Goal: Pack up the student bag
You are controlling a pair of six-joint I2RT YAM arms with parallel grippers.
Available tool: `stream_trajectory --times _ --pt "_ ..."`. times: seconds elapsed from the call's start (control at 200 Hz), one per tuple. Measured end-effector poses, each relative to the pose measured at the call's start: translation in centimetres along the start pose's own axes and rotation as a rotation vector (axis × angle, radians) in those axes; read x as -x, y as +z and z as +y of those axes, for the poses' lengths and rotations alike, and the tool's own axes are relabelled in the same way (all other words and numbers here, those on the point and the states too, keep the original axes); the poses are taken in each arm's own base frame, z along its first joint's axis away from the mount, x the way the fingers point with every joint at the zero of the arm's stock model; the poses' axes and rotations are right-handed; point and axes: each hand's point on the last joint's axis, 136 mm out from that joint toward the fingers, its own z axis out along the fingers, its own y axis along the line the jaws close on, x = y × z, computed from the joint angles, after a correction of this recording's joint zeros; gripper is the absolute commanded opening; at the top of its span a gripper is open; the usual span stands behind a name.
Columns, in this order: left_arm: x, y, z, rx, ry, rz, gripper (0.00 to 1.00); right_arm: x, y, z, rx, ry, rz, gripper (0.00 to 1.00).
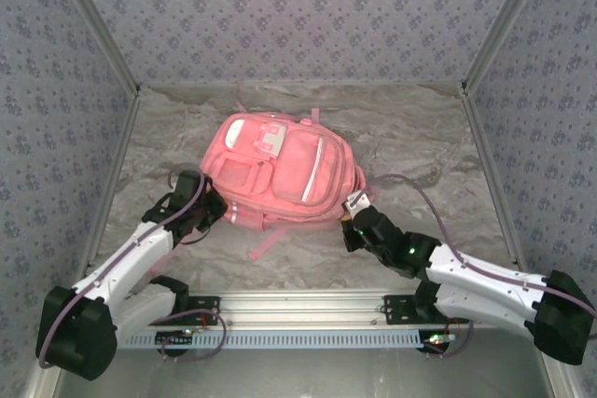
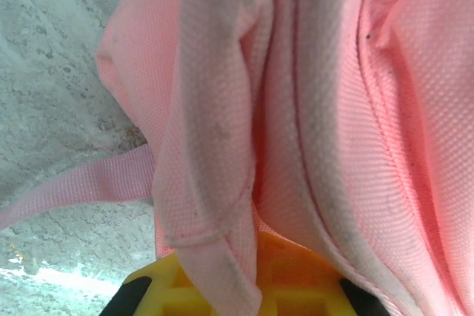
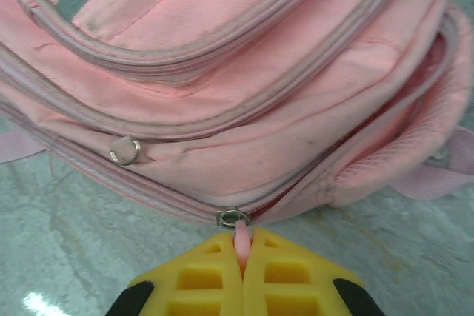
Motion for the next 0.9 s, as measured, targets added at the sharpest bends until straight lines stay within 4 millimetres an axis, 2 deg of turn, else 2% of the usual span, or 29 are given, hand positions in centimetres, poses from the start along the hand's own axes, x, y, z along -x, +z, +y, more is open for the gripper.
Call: stream_trajectory --times 0.135,0.29,0.32,0.335,0.365,0.395,0.495,0.64,0.769,0.829,0.899 --pt "0.3 -0.1 -0.5 0.0 0.01 0.007 0.0 0.7 -0.5 -1.4 -0.073 0.025 -0.058 0.0" --pt "0.9 0.4 -1.3 0.021 0.031 0.023 0.0 0.8 -0.9 -1.1 -0.06 0.031 -0.09 0.0" --pt "1.0 0.6 -1.5 0.031 0.035 0.029 0.03 0.8 -0.9 -0.9 -0.052 0.029 -0.093 0.0" --pt "1.2 0.7 -1.6 0.036 0.037 0.031 0.08 0.7 -0.9 -0.8 -0.049 0.027 -0.093 0.0" --pt "1.4 1.0 -1.8 0.048 0.041 0.037 0.19 0.6 -1.0 -0.5 -0.036 0.023 -0.095 0.0" --pt "1.8 1.4 -2.0 0.059 0.046 0.038 0.25 0.5 -1.0 -0.2 -0.025 0.021 -0.097 0.0" --pt "3.6 2.6 -3.3 0.093 0.048 0.038 0.37 0.2 -1.2 1.2 0.024 0.032 -0.101 0.0" --pt "6.6 3.8 -6.8 0.073 0.054 0.03 0.5 -0.1 -1.0 3.4 0.086 0.086 -0.088 0.0" --pt "8.2 2.1 -9.2 0.003 0.046 -0.009 0.52 -0.2 -0.5 6.2 0.133 0.097 -0.07 0.0" --pt "7.9 0.9 -9.5 -0.032 0.03 -0.011 0.53 0.0 -0.3 7.6 0.147 0.099 -0.063 0.0" --pt "6.5 -0.6 -9.0 -0.072 0.004 0.004 0.52 0.5 0.1 9.1 0.164 0.105 -0.06 0.0"
